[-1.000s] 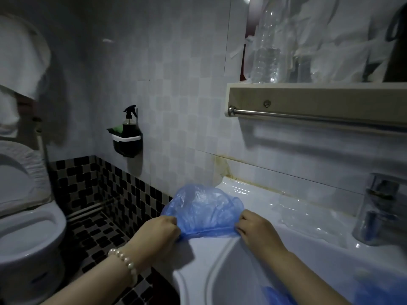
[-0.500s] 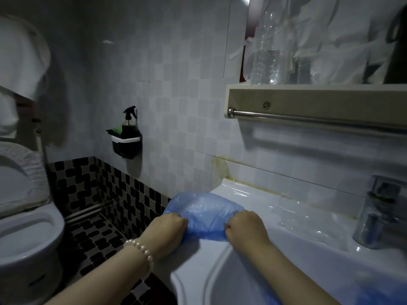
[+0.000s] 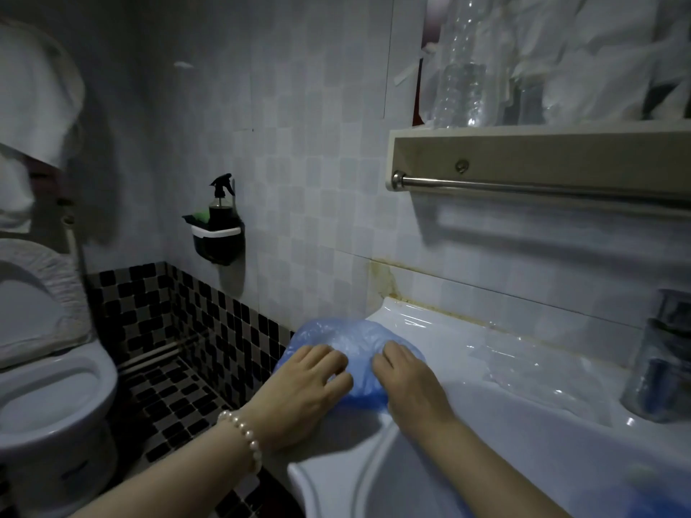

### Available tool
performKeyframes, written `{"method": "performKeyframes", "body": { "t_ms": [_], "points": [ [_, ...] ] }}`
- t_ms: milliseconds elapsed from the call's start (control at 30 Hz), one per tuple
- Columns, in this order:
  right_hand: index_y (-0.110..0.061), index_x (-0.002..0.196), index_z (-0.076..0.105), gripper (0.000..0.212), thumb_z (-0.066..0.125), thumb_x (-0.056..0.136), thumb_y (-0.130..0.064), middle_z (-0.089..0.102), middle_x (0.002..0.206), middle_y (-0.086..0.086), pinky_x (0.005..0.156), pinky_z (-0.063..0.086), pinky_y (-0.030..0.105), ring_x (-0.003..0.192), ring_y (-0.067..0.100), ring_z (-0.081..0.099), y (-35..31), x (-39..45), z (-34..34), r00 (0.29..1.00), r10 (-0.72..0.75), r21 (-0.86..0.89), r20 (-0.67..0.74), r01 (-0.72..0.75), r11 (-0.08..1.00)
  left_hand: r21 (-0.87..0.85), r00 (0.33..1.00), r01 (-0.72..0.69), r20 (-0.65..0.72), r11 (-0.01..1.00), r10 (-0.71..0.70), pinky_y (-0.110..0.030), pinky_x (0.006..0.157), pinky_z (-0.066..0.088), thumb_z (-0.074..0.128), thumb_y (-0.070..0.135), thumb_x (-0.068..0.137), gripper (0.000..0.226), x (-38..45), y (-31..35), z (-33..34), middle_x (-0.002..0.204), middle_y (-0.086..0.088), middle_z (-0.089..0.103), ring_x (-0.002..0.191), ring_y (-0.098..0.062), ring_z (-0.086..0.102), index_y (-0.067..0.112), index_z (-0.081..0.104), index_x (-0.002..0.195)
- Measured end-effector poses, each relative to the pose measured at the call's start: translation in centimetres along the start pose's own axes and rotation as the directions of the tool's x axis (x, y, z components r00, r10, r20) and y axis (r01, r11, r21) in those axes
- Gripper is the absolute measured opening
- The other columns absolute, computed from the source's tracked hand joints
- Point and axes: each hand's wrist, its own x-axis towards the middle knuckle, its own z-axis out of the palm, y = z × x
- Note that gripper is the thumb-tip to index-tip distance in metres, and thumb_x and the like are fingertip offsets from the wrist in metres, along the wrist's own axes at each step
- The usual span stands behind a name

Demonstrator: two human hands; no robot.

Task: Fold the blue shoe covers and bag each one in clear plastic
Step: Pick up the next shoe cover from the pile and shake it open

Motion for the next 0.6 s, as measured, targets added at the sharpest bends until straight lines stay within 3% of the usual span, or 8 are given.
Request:
{"method": "performKeyframes", "body": {
  "t_ms": [100, 200, 233, 300, 367, 500, 600],
  "points": [
    [-0.018, 0.085, 0.039, 0.048, 0.071, 0.055, -0.001, 0.053, 0.077, 0.006, 0.058, 0.048, 0.028, 0.064, 0.023, 0.054, -0.1, 0.2, -0.2, 0.996, -0.031, 0.063, 0.083, 0.026, 0.998, -0.071, 0.995, 0.019, 0.095, 0.997, -0.012, -0.034, 0.083, 0.043, 0.044, 0.019, 0.073, 0.027, 0.1, -0.5, 0.4, 0.108, -0.002, 0.058, 0.095, -0.023, 0.054, 0.020, 0.058, 0.096],
    [-0.021, 0.109, 0.044, 0.073, 0.086, 0.050, -0.012, 0.049, 0.113, 0.009, 0.077, 0.053, 0.034, 0.093, 0.029, 0.061, 0.2, 0.5, -0.1, 0.962, 0.042, 0.068, 0.268, -0.063, 0.996, -0.070, 0.961, 0.083, 0.270, 0.994, -0.061, -0.041, 0.103, 0.041, 0.043, 0.025, 0.068, 0.050, 0.3, -1.5, 0.5, 0.131, 0.002, 0.055, 0.122, -0.025, 0.052, 0.026, 0.057, 0.115],
    [-0.025, 0.122, 0.038, 0.080, 0.085, 0.058, -0.017, 0.042, 0.130, 0.010, 0.087, 0.051, 0.037, 0.111, 0.032, 0.055, 0.1, 0.7, -0.1, 0.937, 0.063, 0.057, 0.343, -0.087, 0.995, -0.056, 0.940, 0.100, 0.332, 0.993, -0.076, -0.045, 0.107, 0.033, 0.044, 0.027, 0.068, 0.055, 0.4, -1.7, 0.5, 0.137, 0.003, 0.051, 0.129, -0.026, 0.046, 0.027, 0.056, 0.121],
    [-0.032, 0.143, 0.015, 0.085, 0.072, 0.081, -0.029, 0.016, 0.154, 0.008, 0.108, 0.033, 0.040, 0.138, 0.030, 0.026, 0.2, 1.1, -0.1, 0.894, 0.080, 0.047, 0.440, -0.112, 0.993, -0.067, 0.910, 0.140, 0.401, 0.988, -0.101, -0.046, 0.114, 0.002, 0.034, 0.033, 0.074, 0.064, 0.3, -2.1, 0.6, 0.152, 0.006, 0.029, 0.143, -0.020, 0.014, 0.029, 0.046, 0.136],
    [-0.031, 0.150, -0.003, 0.084, 0.058, 0.092, -0.026, -0.007, 0.159, 0.000, 0.117, 0.013, 0.034, 0.146, 0.021, 0.002, 0.5, 1.3, -0.2, 0.846, 0.084, 0.042, 0.527, -0.125, 0.991, -0.092, 0.870, 0.207, 0.473, 0.974, -0.140, -0.040, 0.110, -0.018, 0.013, 0.040, 0.074, 0.075, 0.0, -2.4, 1.0, 0.157, 0.010, 0.007, 0.144, -0.015, -0.009, 0.032, 0.030, 0.146],
    [-0.019, 0.150, -0.013, 0.081, 0.047, 0.095, -0.009, -0.018, 0.157, -0.001, 0.119, 0.001, 0.031, 0.145, 0.019, -0.013, 0.8, 1.8, -0.2, 0.748, 0.088, 0.041, 0.658, -0.153, 0.987, -0.133, 0.795, 0.216, 0.599, 0.967, -0.095, -0.035, 0.111, -0.019, -0.001, 0.046, 0.066, 0.087, -0.1, -3.0, 1.4, 0.159, 0.007, -0.002, 0.142, -0.013, -0.017, 0.031, 0.016, 0.150],
    [-0.017, 0.150, -0.010, 0.078, 0.045, 0.095, -0.008, -0.016, 0.158, 0.001, 0.118, 0.000, 0.030, 0.145, 0.021, -0.012, 1.0, 2.2, -0.2, 0.672, 0.089, 0.019, 0.735, -0.152, 0.988, -0.179, 0.774, 0.242, 0.628, 0.954, -0.078, -0.031, 0.114, -0.010, 0.000, 0.046, 0.068, 0.085, -0.1, -2.9, 1.5, 0.159, 0.006, 0.000, 0.146, -0.014, -0.008, 0.029, 0.015, 0.150]
  ]
}}
